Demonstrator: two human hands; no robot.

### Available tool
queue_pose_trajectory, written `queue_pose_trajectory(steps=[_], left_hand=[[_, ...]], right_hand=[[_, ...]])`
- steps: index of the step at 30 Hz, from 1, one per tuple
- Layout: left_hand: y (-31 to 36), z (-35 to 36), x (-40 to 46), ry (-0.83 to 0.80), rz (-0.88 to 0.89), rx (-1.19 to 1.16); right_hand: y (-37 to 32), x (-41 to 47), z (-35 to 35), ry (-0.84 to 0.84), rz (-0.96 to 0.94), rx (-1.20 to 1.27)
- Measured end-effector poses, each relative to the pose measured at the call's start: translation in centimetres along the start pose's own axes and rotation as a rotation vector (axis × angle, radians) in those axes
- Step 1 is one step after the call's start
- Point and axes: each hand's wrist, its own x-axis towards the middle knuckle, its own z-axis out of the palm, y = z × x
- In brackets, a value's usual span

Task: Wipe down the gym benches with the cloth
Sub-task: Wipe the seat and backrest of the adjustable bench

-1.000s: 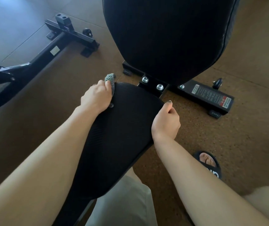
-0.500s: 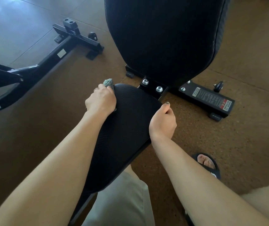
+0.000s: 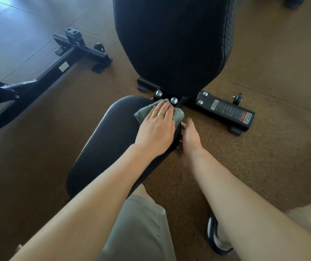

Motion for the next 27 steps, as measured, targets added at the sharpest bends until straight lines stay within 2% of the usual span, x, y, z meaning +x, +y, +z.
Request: queue_pose_trajectory(steps=[2,6,13,17,21,27], left_hand=[[0.8,0.3,-2.1,-0.030,0.075,0.008],[1.4,0.9,-6.0,-0.032,0.213,0.199],[-0.8,-0.8,-12.6,-0.005,0.255,0.272],[-2.7,-1.1,-15.9,-0.011,0.293,0.333],[-1.0,-0.3,-12.9,0.049,0.220,0.252],[2.5,1.6,-4.9,-0.036,0.120,0.246]], right_hand=[[0.0,-0.4,-1.0,-0.038,0.032,0.064],[0.1,-1.2,-2.0,-0.043,0.040,0.130],[1.0,-3.2,-1.1,-0.090,-0.020,-0.101],[1.2,-3.4,-0.2,-0.079,-0.022,-0.119],[1.2,-3.1,-0.5,-0.109,0.010,-0.100],[1.0,-2.8,-2.2,-0.091,0.049,0.039]])
